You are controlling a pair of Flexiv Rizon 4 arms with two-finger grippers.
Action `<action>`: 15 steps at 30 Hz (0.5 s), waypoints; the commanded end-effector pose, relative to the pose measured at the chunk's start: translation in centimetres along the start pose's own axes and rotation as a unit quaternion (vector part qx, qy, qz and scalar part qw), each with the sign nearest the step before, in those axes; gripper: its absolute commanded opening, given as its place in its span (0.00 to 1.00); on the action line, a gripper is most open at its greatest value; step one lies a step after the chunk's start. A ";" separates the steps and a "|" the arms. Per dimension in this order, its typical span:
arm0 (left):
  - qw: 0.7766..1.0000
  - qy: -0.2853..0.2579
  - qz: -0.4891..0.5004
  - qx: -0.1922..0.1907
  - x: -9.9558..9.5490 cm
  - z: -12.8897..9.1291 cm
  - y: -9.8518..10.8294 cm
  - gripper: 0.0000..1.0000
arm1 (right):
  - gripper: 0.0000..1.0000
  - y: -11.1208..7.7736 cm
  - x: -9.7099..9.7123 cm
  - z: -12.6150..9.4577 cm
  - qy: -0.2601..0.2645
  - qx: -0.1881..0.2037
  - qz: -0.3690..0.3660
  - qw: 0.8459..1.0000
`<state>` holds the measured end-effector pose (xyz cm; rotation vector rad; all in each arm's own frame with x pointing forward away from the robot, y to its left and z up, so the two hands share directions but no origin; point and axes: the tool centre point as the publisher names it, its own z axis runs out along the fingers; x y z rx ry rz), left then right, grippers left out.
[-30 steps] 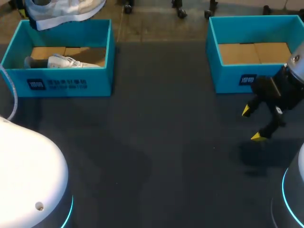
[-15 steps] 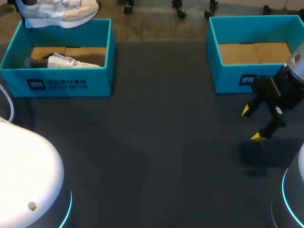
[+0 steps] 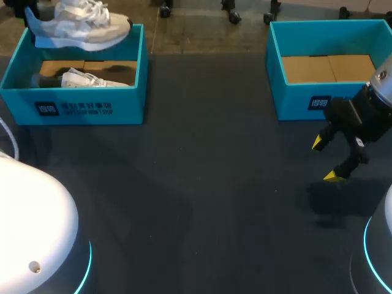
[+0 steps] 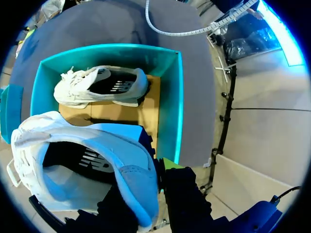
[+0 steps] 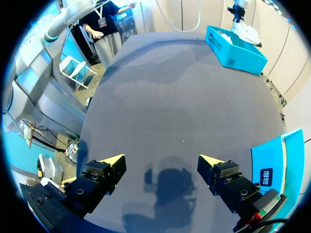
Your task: Take the shoe out of the shoebox, open the shoe tongue, remove and reinsert the insole, then place the shoe into the shoebox
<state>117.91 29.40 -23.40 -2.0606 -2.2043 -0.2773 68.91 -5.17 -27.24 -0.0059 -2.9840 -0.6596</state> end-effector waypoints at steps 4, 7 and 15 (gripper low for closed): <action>1.000 0.002 0.008 0.013 -0.3 2.6 0.1 0.00 | 1.00 0.0 0.0 0.1 0.000 0.002 0.000 1.000; 1.000 0.002 0.020 0.016 -0.6 3.4 -0.4 0.00 | 1.00 0.0 0.0 0.1 0.000 0.002 0.000 1.000; 0.999 0.007 0.015 0.029 -0.8 5.0 -0.4 0.00 | 1.00 0.0 0.0 0.1 0.000 0.002 0.000 1.000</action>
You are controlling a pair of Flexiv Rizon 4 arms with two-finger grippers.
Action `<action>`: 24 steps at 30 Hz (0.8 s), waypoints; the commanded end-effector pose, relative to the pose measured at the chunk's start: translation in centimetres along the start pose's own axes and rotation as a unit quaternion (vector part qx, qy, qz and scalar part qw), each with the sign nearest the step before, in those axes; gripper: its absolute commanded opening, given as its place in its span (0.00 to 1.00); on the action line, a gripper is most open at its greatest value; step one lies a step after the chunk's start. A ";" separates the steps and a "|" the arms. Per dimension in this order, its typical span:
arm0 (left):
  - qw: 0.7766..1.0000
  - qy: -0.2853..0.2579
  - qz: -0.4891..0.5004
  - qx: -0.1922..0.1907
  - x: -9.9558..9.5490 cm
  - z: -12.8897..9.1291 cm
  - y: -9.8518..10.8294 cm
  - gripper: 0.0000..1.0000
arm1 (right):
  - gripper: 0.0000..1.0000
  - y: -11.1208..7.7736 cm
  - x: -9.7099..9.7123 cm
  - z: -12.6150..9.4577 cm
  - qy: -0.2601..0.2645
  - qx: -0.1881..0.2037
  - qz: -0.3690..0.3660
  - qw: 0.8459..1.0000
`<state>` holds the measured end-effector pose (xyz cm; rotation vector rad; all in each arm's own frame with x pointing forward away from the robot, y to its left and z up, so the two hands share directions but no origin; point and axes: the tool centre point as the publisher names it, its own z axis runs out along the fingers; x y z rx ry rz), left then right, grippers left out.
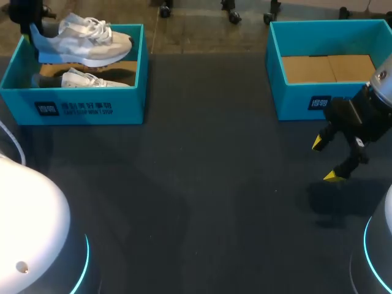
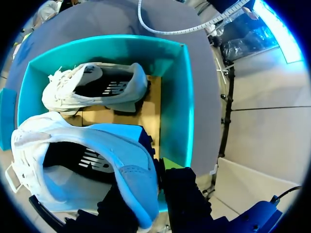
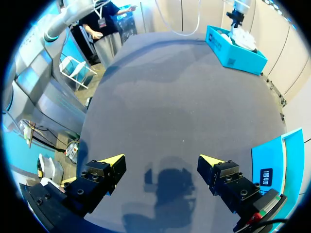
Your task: Take the shoe out of the shoebox, open the shoe tongue, remove and reinsert the insole, then place the shoe into the shoebox
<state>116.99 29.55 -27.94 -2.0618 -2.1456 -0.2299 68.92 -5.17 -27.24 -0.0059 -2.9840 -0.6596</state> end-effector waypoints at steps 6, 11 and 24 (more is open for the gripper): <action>1.000 0.009 -0.016 0.001 -0.1 0.8 1.7 0.00 | 1.00 0.0 0.0 0.1 0.000 0.002 0.000 1.000; 0.999 0.019 -0.026 0.000 -0.3 1.8 2.3 0.00 | 1.00 0.0 0.0 0.1 0.000 0.002 0.000 1.000; 0.998 0.009 -0.056 0.017 -1.3 4.8 3.0 0.00 | 1.00 0.0 0.0 0.1 0.000 0.002 0.000 1.000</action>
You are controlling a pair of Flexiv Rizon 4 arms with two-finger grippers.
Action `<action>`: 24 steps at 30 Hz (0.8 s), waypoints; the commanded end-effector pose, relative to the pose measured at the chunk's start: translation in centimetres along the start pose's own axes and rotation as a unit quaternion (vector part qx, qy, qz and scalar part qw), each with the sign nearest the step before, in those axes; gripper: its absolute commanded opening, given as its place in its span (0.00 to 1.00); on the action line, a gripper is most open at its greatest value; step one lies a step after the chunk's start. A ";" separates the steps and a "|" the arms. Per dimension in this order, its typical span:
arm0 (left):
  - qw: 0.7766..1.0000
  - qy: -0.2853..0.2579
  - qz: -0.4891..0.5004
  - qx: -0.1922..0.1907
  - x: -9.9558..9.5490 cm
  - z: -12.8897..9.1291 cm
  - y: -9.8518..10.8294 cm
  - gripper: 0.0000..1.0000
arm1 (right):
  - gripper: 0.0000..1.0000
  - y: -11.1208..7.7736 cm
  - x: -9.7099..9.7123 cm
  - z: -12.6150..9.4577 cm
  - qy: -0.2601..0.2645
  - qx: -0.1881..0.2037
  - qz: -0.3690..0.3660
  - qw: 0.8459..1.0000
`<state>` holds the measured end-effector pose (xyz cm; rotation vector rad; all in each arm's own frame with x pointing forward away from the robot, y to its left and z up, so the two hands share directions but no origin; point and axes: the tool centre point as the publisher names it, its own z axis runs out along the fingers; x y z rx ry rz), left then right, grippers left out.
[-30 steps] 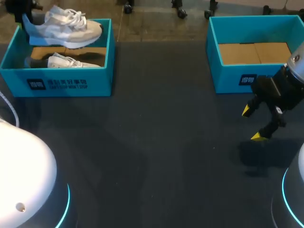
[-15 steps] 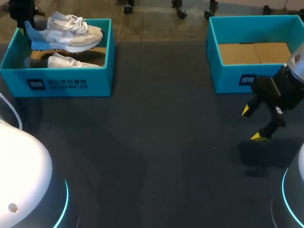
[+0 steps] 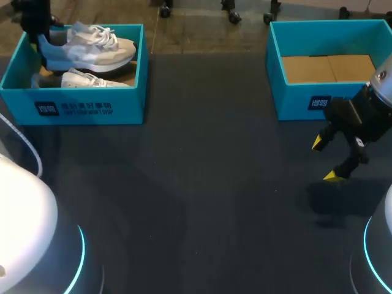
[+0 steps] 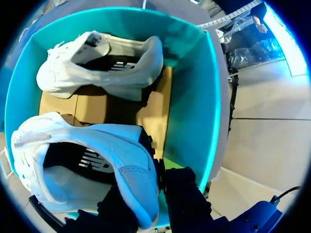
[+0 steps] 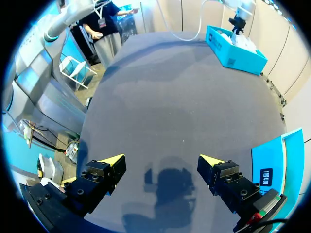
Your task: Take the shoe out of the shoebox, open the shoe tongue, remove and reinsert the insole, then place the shoe into the shoebox
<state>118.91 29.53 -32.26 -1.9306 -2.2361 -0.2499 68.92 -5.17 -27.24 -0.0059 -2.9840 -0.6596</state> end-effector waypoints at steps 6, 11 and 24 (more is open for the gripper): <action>1.000 0.003 0.003 0.010 -1.4 1.8 1.6 0.00 | 1.00 0.0 0.0 0.1 0.000 0.002 0.000 1.000; 1.000 0.007 0.006 0.011 -2.0 2.5 1.7 0.00 | 1.00 0.0 0.0 0.1 0.000 0.002 0.000 1.000; 0.999 0.020 0.008 0.028 -2.3 4.8 1.9 0.00 | 1.00 0.0 0.0 0.1 0.000 0.002 0.000 1.000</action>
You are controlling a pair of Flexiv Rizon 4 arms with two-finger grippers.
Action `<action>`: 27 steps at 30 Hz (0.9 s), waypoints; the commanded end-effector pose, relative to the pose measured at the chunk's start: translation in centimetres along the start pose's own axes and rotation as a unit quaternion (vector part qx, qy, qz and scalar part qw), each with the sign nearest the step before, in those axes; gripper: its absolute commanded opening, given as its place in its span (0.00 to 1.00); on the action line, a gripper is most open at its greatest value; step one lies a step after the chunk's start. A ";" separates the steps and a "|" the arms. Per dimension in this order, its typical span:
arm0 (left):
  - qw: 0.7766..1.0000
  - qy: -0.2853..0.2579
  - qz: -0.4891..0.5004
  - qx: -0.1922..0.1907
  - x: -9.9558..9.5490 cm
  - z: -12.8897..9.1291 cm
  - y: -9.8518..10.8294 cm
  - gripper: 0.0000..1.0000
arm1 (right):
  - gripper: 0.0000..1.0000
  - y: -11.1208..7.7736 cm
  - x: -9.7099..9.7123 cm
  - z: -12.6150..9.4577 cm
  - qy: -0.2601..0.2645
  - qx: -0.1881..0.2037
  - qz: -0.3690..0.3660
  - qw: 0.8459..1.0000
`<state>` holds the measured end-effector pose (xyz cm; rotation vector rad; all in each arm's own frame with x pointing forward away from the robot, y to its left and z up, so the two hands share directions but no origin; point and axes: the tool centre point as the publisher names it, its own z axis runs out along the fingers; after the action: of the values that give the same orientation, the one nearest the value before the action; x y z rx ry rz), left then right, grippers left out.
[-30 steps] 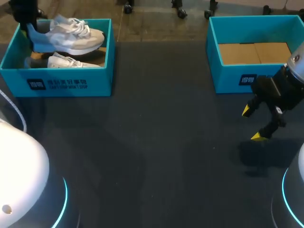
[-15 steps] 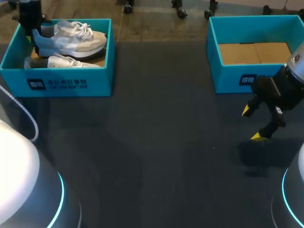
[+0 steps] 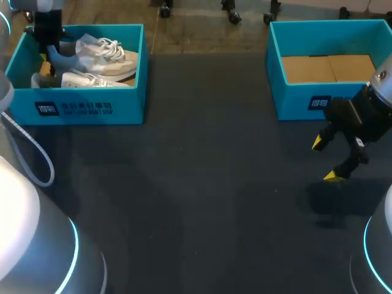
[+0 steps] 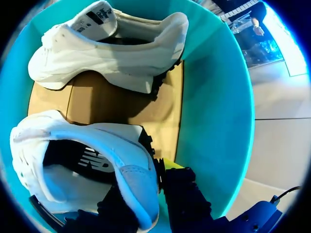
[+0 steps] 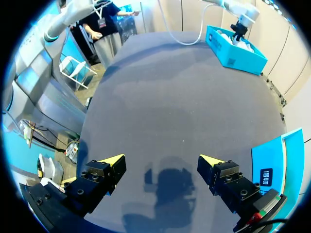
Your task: Take the shoe out of the shoebox, open the shoe tongue, remove and reinsert the insole, then place the shoe into the shoebox
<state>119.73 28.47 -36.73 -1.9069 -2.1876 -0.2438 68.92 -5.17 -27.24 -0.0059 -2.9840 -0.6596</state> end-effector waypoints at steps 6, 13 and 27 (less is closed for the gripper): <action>1.000 -0.013 0.016 0.013 -0.3 1.2 1.2 0.32 | 1.00 0.0 0.0 0.1 0.000 0.002 0.000 1.000; 0.999 -0.041 0.025 0.009 0.1 0.6 0.8 0.57 | 1.00 0.0 0.0 0.1 0.000 0.002 0.000 1.000; 0.995 -0.081 0.053 -0.036 -0.6 -6.4 -3.3 0.89 | 1.00 0.0 0.0 0.1 0.000 0.002 0.000 1.000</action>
<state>120.66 26.26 -33.12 -2.1125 -2.1764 -0.0782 68.91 -5.17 -27.24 -0.0058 -2.9840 -0.6596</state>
